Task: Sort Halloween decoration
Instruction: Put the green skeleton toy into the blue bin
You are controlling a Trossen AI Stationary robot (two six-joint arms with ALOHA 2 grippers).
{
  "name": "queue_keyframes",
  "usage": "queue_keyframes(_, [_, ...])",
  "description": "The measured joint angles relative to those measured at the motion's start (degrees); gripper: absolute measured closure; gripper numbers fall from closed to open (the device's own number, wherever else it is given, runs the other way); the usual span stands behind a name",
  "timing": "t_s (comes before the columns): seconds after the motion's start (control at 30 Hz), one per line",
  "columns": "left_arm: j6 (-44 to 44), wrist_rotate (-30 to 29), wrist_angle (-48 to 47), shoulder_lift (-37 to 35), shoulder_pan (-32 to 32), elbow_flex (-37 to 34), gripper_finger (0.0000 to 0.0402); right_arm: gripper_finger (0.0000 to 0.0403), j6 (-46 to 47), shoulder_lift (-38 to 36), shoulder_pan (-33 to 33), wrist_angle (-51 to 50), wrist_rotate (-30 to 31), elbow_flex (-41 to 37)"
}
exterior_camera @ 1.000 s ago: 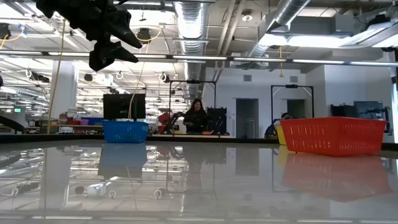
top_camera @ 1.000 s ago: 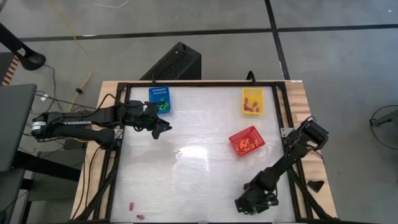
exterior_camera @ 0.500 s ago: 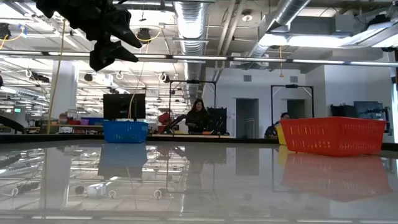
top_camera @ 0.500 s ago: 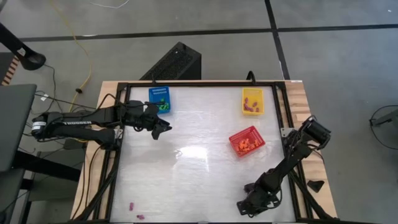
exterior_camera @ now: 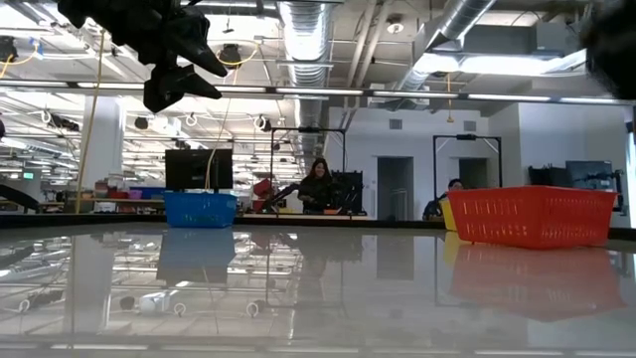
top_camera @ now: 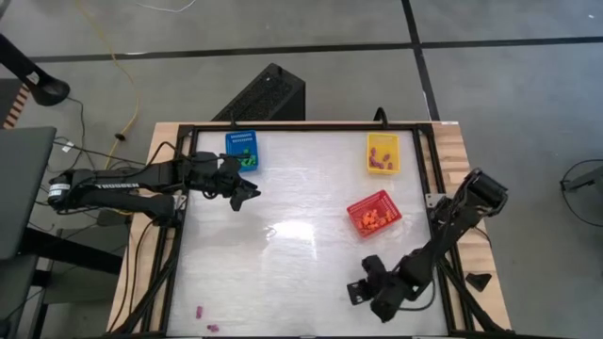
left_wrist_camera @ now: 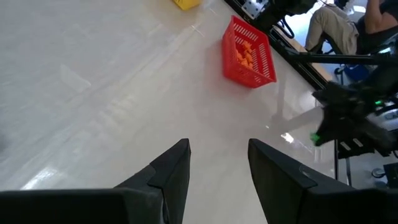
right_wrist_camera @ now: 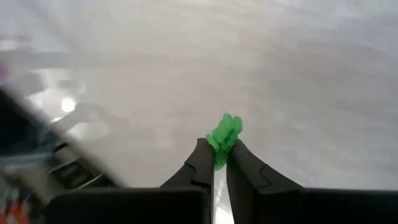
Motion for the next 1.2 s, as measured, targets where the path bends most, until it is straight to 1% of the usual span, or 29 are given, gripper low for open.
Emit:
queue_keyframes(0.1, [-0.23, -0.02, 0.26, 0.0, 0.01, 0.0, 0.0251, 0.0357, -8.3, -1.88, -1.89, 2.84, 3.58, 0.12])
queue_keyframes(0.27, [-1.62, -0.02, 2.98, 0.0, 0.02, 0.0, 0.0251, 0.0361, -27.82, -2.31, -9.58, 11.19, 3.27, 0.14])
queue_keyframes(0.33, [-2.44, 0.0, 5.49, 0.02, 0.02, 0.0, 0.0251, 0.0363, -36.99, -2.31, -13.62, 15.92, 1.27, 0.14])
queue_keyframes(0.43, [-3.93, 0.44, 11.35, 0.02, 0.02, 0.0, 0.0251, 0.038, -50.83, -2.31, -20.68, 23.87, -3.57, 0.23])
queue_keyframes(0.5, [-5.38, 1.37, 17.75, 0.01, 0.02, -0.01, 0.0251, 0.0384, -59.2, -2.31, -25.93, 29.01, -7.31, 0.23])
queue_keyframes(0.57, [-7.26, 2.22, 25.73, -0.04, 0.02, -0.02, 0.0251, 0.0384, -66.07, -2.31, -31.47, 33.44, -12.73, 0.25])
queue_keyframes(0.63, [-8.17, 2.64, 34.04, -0.04, 0.0, -0.01, 0.0251, 0.0384, -70.87, -2.31, -36.99, 36.93, -18.9, 0.25])
queue_keyframes(0.73, [-8.54, 1.83, 44.55, -0.13, 0.02, 0.0, 0.0251, 0.0384, -75.73, -2.34, -44.39, 39.07, -27.03, 0.25])
queue_keyframes(0.83, [-10.27, 0.98, 48.82, -0.22, 0.02, 0.02, 0.0251, 0.0384, -78.98, -2.34, -49.85, 39.32, -32.53, 0.27])
queue_keyframes(0.93, [-10.64, 3.17, 45.4, -0.85, 0.02, 0.08, 0.0251, 0.0382, -81.41, -2.41, -52.2, 39.01, -35.13, 0.27])
queue_keyframes(0.97, [-10.76, 4.78, 42.67, -1.28, 0.02, 0.11, 0.0251, 0.0379, -81.82, -2.42, -52.61, 38.67, -35.35, 0.27])
queue_keyframes(1.03, [-11.53, 7.73, 34.15, -2.68, 0.01, 0.11, 0.0251, 0.0368, -81.95, -2.42, -53.13, 38.05, -35.68, 0.27])
queue_keyframes(1.1, [-11.48, 8.67, 21.44, -5.16, -0.04, 0.37, 0.0254, 0.035, -81.95, -2.52, -53.7, 37.69, -36.3, 0.27])
queue_keyframes(1.13, [-11.22, 7.55, 12.72, -6.66, -0.05, 1.26, 0.0257, 0.0343, -81.95, -2.72, -53.81, 37.25, -36.73, 0.27])
queue_keyframes(1.2, [-11.44, 1.71, -6.44, -9.87, -0.02, 3.97, 0.0264, 0.0331, -81.64, -2.95, -53.87, 35.76, -36.86, 0.29])
